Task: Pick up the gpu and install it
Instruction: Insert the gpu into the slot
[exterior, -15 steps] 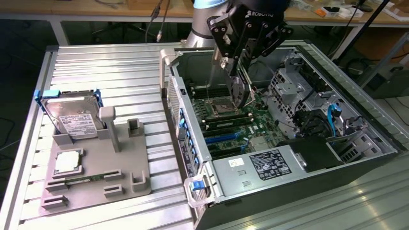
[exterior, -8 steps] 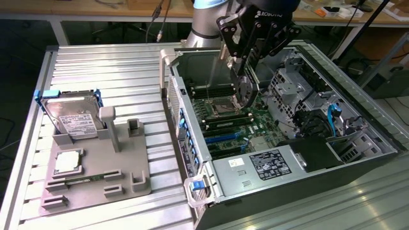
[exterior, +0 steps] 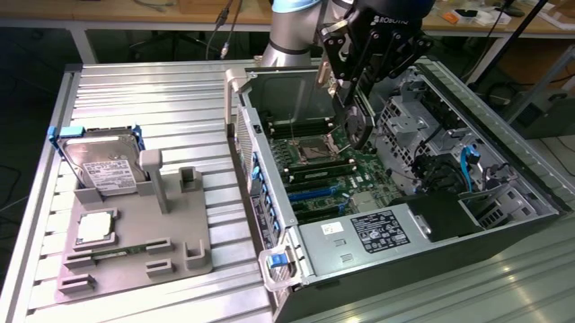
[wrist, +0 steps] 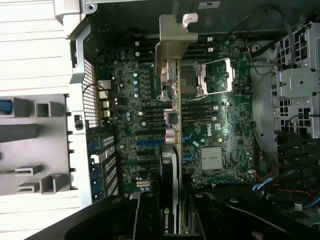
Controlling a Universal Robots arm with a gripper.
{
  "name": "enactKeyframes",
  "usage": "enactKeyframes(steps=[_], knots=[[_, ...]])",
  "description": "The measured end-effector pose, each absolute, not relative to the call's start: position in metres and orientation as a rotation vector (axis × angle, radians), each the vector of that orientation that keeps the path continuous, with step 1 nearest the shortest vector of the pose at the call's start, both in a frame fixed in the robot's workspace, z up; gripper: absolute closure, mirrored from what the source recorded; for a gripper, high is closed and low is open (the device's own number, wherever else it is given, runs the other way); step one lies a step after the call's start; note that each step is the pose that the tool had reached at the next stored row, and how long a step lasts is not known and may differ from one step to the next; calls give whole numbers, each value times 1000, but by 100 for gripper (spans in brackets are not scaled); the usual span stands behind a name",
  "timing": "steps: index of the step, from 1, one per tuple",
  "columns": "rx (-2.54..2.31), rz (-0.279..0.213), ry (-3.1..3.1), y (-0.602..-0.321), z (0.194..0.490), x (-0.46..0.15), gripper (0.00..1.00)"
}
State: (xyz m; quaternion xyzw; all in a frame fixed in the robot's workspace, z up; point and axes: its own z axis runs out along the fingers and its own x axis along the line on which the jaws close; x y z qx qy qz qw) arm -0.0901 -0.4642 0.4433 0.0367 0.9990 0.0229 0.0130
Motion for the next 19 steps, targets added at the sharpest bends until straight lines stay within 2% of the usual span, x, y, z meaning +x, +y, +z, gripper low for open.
enactKeyframes(steps=[11, 19], knots=[[114, 71, 3113, -464, 443, -90, 73], [106, 71, 3114, -464, 443, -68, 73]])
